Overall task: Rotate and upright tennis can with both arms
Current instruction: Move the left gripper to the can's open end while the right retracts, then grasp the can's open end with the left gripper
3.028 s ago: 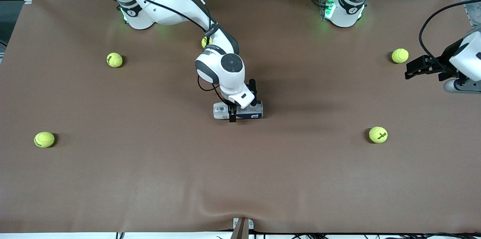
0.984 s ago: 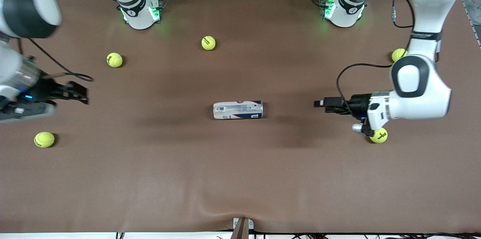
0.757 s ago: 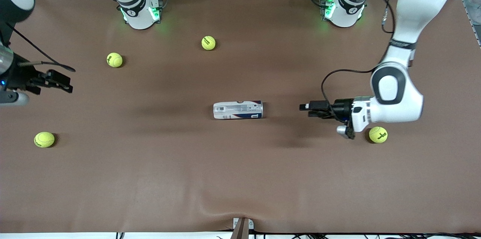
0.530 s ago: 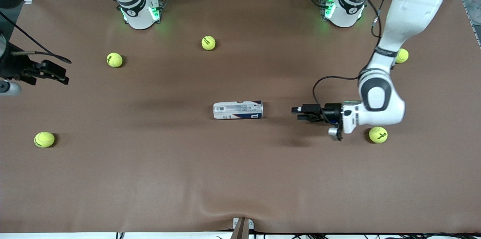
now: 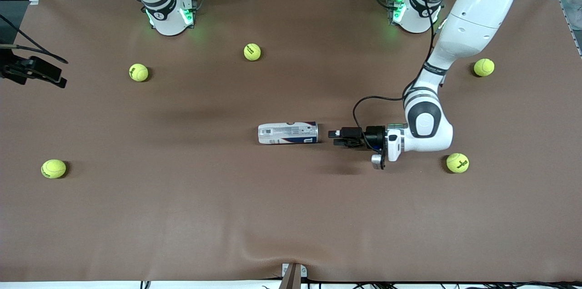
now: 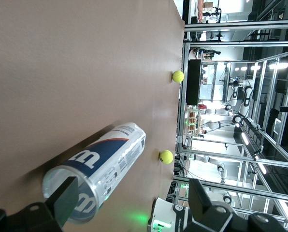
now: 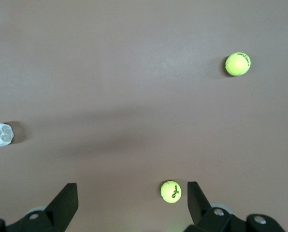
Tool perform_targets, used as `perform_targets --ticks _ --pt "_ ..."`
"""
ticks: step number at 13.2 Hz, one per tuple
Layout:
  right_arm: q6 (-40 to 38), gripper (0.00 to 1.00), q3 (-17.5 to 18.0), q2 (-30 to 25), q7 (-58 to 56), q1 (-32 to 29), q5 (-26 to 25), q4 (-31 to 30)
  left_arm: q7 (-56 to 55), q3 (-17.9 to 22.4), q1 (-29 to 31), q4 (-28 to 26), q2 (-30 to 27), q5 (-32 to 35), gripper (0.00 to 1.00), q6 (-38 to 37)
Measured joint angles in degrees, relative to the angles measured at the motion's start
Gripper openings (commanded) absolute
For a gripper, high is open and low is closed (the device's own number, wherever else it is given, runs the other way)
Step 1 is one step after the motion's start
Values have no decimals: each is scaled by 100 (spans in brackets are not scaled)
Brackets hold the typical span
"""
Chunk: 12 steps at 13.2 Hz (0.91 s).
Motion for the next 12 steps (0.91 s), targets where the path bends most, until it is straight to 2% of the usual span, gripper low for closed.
perform_targets --ticks 12 --pt "-379 100 -51 -7 -368 3 127 415 -1 -9 -318 -72 334 -621 100 58"
